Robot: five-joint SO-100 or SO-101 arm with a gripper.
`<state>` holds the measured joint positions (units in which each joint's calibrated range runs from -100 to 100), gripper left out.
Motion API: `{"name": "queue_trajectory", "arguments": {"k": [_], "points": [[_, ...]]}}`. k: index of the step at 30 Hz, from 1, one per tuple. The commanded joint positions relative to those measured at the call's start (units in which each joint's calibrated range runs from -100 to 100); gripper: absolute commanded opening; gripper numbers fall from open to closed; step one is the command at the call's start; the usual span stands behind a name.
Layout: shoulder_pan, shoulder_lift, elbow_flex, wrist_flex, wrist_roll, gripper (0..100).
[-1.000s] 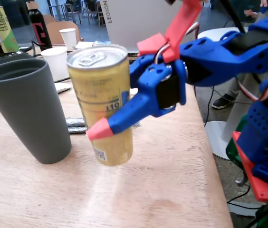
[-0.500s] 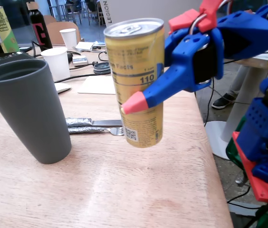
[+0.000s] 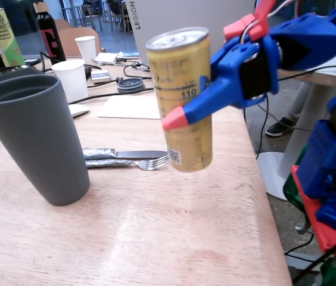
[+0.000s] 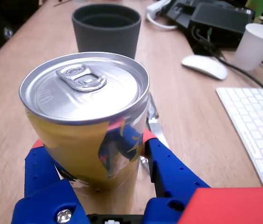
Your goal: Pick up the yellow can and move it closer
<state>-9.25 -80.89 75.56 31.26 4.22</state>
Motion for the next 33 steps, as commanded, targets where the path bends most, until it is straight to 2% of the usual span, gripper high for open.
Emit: {"name": "queue_trajectory", "arguments": {"k": [1,6,11,16,33], "points": [[0.29,-8.56,5.94,-0.31,-0.20,29],[0.29,-14.91,18.21,-0.31,-0.20,28],[0.12,-15.94,23.68,-0.31,-0.24,28],[-0.56,-15.94,23.96,6.01,-5.47,29],[-1.41,-16.36,23.96,7.90,-5.67,29]]}}
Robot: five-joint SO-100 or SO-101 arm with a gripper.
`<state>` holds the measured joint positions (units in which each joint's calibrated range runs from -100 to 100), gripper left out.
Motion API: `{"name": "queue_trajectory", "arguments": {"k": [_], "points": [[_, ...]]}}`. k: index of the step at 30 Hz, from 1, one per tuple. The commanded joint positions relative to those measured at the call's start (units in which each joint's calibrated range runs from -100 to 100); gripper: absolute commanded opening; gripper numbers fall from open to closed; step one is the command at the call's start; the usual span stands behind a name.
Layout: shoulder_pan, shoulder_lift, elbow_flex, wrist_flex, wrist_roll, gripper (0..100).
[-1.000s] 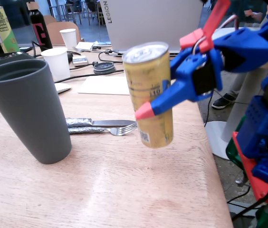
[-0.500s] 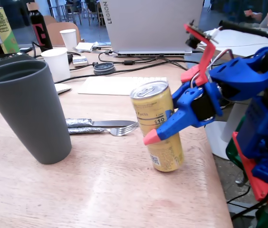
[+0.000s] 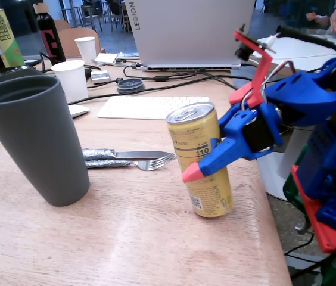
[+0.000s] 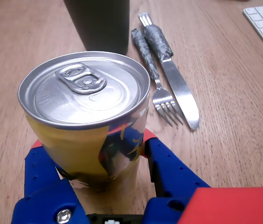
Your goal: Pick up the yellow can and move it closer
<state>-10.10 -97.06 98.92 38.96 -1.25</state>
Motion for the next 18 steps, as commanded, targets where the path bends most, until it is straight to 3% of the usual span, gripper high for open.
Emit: {"name": "queue_trajectory", "arguments": {"k": [1,18], "points": [[-0.39,-0.11,0.61,0.20,0.00,28],[-0.05,-0.11,0.61,0.20,0.20,28]]}}
